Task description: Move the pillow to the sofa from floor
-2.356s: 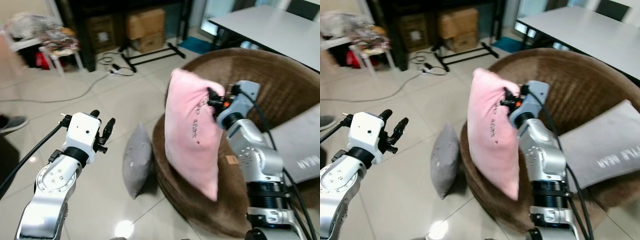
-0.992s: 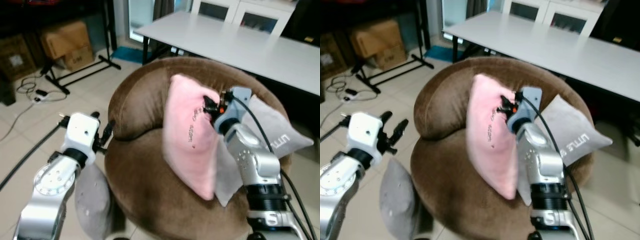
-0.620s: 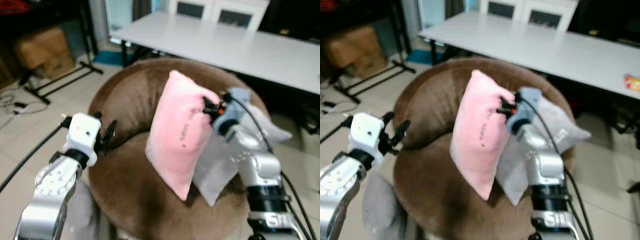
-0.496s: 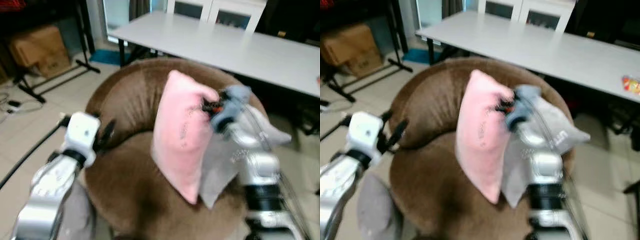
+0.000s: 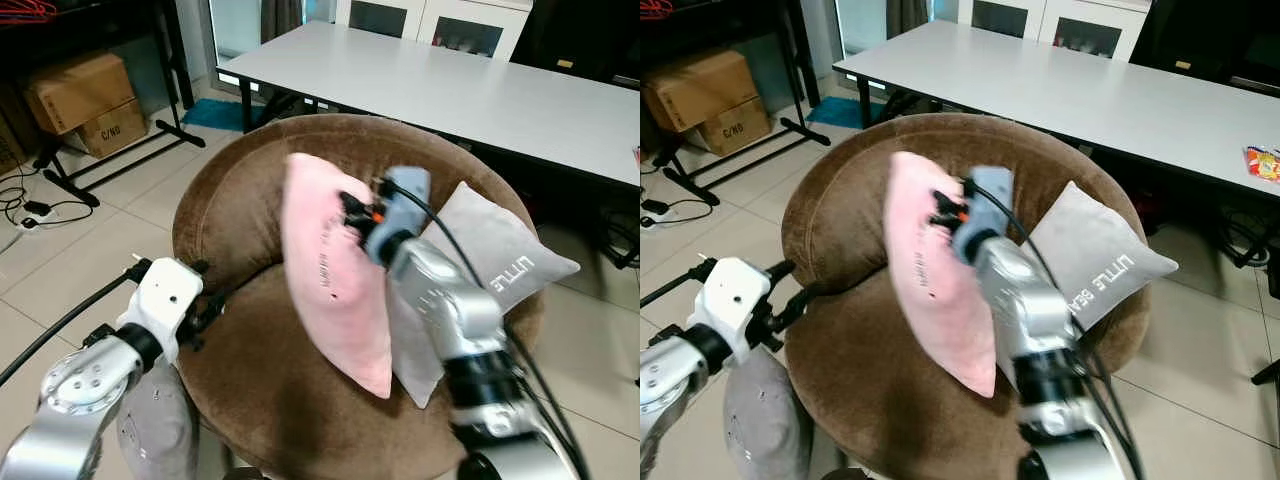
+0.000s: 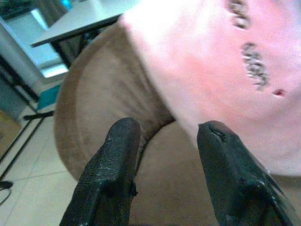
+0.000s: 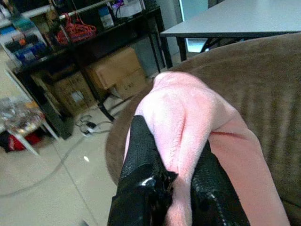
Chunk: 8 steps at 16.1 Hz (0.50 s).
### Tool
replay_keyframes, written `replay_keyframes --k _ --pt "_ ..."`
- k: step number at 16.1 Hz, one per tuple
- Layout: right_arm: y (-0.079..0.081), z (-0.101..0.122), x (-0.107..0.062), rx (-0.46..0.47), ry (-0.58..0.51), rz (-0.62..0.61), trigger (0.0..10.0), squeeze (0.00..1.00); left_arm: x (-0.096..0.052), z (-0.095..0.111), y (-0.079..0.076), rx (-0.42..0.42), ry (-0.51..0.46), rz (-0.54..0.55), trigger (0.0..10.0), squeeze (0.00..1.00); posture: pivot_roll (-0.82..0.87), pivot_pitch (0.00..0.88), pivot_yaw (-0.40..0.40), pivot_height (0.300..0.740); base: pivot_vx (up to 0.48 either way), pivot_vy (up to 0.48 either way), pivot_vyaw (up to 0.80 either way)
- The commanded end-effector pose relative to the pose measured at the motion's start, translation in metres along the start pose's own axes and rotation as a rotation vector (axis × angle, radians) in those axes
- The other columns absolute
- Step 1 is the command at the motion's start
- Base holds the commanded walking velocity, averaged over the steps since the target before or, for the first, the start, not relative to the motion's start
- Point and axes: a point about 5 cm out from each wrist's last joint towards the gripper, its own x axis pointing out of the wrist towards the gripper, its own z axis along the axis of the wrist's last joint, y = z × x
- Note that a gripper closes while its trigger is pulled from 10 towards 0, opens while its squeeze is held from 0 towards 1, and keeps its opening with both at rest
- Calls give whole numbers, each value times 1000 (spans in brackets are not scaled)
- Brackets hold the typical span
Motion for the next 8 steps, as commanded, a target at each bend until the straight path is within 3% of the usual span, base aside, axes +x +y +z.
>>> replay_keyframes --k 1,3,6,7,8 --pt "3 13 10 33 -61 -28 10000 0 -3 3 -4 4 -3 -70 10000 0 159 0 -36 740 0 0 0" --pt "-9 8 21 108 -47 -157 10000 0 -8 0 -8 1 27 -136 10000 0 164 0 -29 740 0 0 0" --pt "-50 -3 20 247 -18 -387 10000 0 -16 2 -8 -19 37 -194 10000 0 183 0 -33 740 0 0 0" --pt "-69 -6 15 222 -13 -471 10000 0 -16 3 -6 -17 34 -195 10000 0 183 0 -33 740 0 0 0" --pt "-77 -7 12 209 -15 -503 10000 0 -15 3 -6 -16 33 -196 10000 0 183 0 -33 740 0 0 0"
